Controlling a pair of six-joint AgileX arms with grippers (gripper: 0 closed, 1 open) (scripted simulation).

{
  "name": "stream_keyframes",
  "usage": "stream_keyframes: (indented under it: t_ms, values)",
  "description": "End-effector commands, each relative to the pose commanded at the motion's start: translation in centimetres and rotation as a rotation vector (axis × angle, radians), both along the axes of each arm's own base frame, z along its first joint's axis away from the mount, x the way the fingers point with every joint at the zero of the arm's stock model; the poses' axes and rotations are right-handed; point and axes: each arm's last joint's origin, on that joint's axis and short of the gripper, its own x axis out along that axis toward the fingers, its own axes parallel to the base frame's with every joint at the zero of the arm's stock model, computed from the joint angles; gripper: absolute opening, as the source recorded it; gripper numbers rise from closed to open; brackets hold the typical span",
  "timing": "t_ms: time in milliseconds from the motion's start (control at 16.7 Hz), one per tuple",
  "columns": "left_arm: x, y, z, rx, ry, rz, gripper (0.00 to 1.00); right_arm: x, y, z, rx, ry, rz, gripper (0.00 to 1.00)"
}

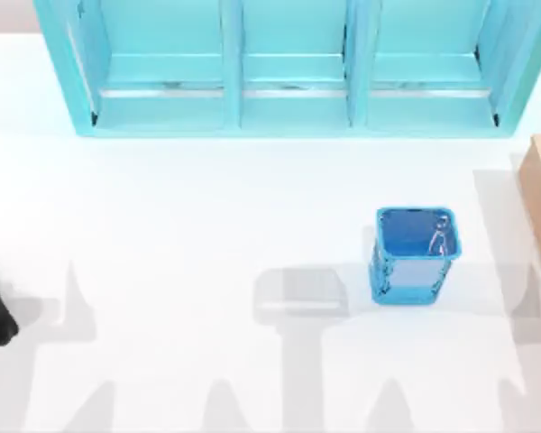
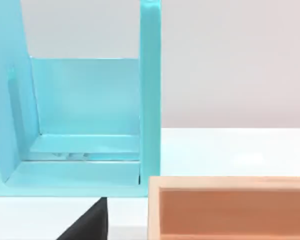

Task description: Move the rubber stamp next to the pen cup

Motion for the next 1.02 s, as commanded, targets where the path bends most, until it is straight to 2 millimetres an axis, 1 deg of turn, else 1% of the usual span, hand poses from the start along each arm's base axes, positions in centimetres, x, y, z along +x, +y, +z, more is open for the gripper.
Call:
stream_keyframes:
  t_ms: [180, 300, 480, 600, 720, 840, 1020]
  values:
    - [0.0, 0.0, 0.2, 0.002, 0.01, 0.002, 1.0, 0.0, 0.0, 0.0, 0.0, 0.0, 0.0, 1.0]
    - [0.0, 0.1, 1.1, 0.009, 0.059, 0.009, 1.0, 0.0, 0.0, 0.0, 0.0, 0.0, 0.0, 1.0]
    - [0.5, 0.3, 3.8, 0.028, 0.196, 0.023, 1.0, 0.0, 0.0, 0.0, 0.0, 0.0, 0.0, 1.0]
    - [1.5, 0.5, 6.0, 0.04, 0.336, 0.03, 1.0, 0.0, 0.0, 0.0, 0.0, 0.0, 0.0, 1.0]
    - [3.3, 0.8, 7.8, 0.049, 0.514, 0.034, 1.0, 0.0, 0.0, 0.0, 0.0, 0.0, 0.0, 1.0]
    - [5.8, 1.3, 9.1, 0.053, 0.719, 0.035, 1.0, 0.0, 0.0, 0.0, 0.0, 0.0, 0.0, 1.0]
    - [10.2, 2.2, 9.7, 0.049, 1.025, 0.026, 1.0, 0.0, 0.0, 0.0, 0.0, 0.0, 0.0, 1.0]
